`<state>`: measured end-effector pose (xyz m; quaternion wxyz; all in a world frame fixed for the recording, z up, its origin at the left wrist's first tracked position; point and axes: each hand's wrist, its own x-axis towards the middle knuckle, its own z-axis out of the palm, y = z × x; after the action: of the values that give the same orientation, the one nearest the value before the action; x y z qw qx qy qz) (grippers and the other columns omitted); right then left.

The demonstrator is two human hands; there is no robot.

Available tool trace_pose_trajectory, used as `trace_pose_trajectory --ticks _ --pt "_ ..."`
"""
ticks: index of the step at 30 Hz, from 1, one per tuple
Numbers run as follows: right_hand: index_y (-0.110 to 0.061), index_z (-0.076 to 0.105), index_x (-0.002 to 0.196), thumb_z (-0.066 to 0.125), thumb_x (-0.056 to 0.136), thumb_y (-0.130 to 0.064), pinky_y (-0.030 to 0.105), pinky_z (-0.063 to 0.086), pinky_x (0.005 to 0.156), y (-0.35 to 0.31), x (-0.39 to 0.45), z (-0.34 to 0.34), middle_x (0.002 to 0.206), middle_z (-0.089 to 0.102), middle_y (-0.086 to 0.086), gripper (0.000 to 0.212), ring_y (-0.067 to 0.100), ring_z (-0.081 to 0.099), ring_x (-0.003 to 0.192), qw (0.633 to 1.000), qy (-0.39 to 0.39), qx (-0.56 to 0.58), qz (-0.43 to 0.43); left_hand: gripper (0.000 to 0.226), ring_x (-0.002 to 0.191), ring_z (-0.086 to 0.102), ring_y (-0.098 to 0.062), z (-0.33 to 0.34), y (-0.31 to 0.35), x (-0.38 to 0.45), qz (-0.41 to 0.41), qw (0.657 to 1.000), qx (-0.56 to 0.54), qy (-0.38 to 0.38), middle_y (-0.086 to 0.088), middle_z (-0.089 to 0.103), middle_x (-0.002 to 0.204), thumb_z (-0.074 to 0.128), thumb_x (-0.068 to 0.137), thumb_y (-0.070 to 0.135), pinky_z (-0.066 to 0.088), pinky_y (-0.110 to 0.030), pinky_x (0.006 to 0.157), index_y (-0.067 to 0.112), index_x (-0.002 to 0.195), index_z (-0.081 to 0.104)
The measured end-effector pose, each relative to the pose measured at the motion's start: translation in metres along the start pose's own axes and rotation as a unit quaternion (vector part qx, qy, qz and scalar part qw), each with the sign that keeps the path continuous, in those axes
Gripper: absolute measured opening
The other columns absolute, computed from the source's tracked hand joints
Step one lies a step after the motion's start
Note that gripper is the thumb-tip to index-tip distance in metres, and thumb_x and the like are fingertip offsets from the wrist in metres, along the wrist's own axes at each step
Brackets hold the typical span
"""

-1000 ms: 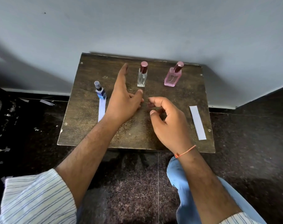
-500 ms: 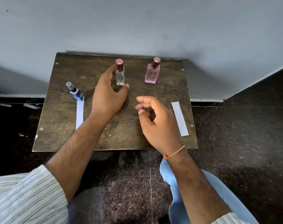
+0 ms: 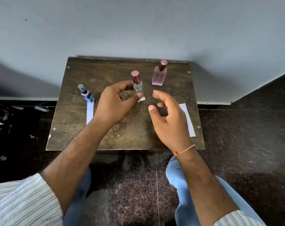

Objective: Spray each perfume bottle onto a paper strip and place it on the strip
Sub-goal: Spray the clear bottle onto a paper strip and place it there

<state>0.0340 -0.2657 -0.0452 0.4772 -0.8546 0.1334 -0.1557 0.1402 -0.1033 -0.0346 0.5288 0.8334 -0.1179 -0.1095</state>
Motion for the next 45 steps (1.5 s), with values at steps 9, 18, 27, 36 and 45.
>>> trace_pose_trajectory --ticks 9,18,27,36,45 --pt "-0.023 0.06 0.151 0.073 0.1 -0.019 0.032 0.063 0.092 -0.015 0.001 0.005 0.135 0.073 -0.01 0.053 0.011 0.073 0.108 0.995 -0.094 0.044 -0.009 0.035 0.083 0.079 -0.002 -0.02 -0.014 -0.033 0.06 0.991 -0.088 -0.079 0.013 0.084 0.114 0.086 0.091 0.017 0.06 -0.019 0.076 0.019 0.126 0.08" --pt "-0.016 0.075 0.129 0.083 0.095 -0.031 0.035 0.067 0.074 -0.02 0.002 0.014 0.117 0.078 -0.007 0.038 0.011 0.078 0.095 0.995 -0.089 0.044 -0.027 0.037 0.062 0.08 -0.019 -0.053 -0.014 -0.031 0.059 0.987 -0.021 -0.149 0.012 0.082 0.12 0.08 0.096 0.031 0.069 -0.039 0.067 0.028 0.132 0.078" --pt "-0.016 0.076 0.118 0.078 0.094 -0.031 0.046 0.061 0.074 -0.017 0.001 0.016 0.101 0.075 -0.002 0.028 0.019 0.072 0.095 0.982 -0.162 -0.012 -0.098 0.038 0.056 0.066 -0.026 -0.064 -0.012 -0.029 0.063 0.977 -0.122 -0.165 0.006 0.08 0.129 0.075 0.097 0.025 0.06 -0.05 0.055 0.014 0.134 0.075" --pt "-0.018 0.077 0.119 0.084 0.093 -0.026 0.036 0.055 0.069 -0.007 0.0 0.014 0.095 0.07 -0.009 0.028 0.012 0.066 0.086 0.983 -0.129 -0.053 -0.117 0.017 0.055 0.044 -0.052 -0.068 -0.012 -0.025 0.071 0.973 -0.202 -0.085 -0.009 0.078 0.121 0.082 0.093 0.025 0.028 -0.032 0.045 0.021 0.11 0.082" --pt "-0.018 0.077 0.127 0.084 0.093 -0.019 0.019 0.056 0.068 0.0 0.005 0.016 0.108 0.078 -0.009 0.035 0.012 0.073 0.086 0.997 -0.067 -0.009 -0.027 0.028 0.064 0.068 -0.017 -0.076 -0.03 -0.033 0.106 0.981 0.027 -0.159 0.01 0.082 0.101 0.093 0.083 0.032 0.051 -0.032 0.056 0.027 0.109 0.085"
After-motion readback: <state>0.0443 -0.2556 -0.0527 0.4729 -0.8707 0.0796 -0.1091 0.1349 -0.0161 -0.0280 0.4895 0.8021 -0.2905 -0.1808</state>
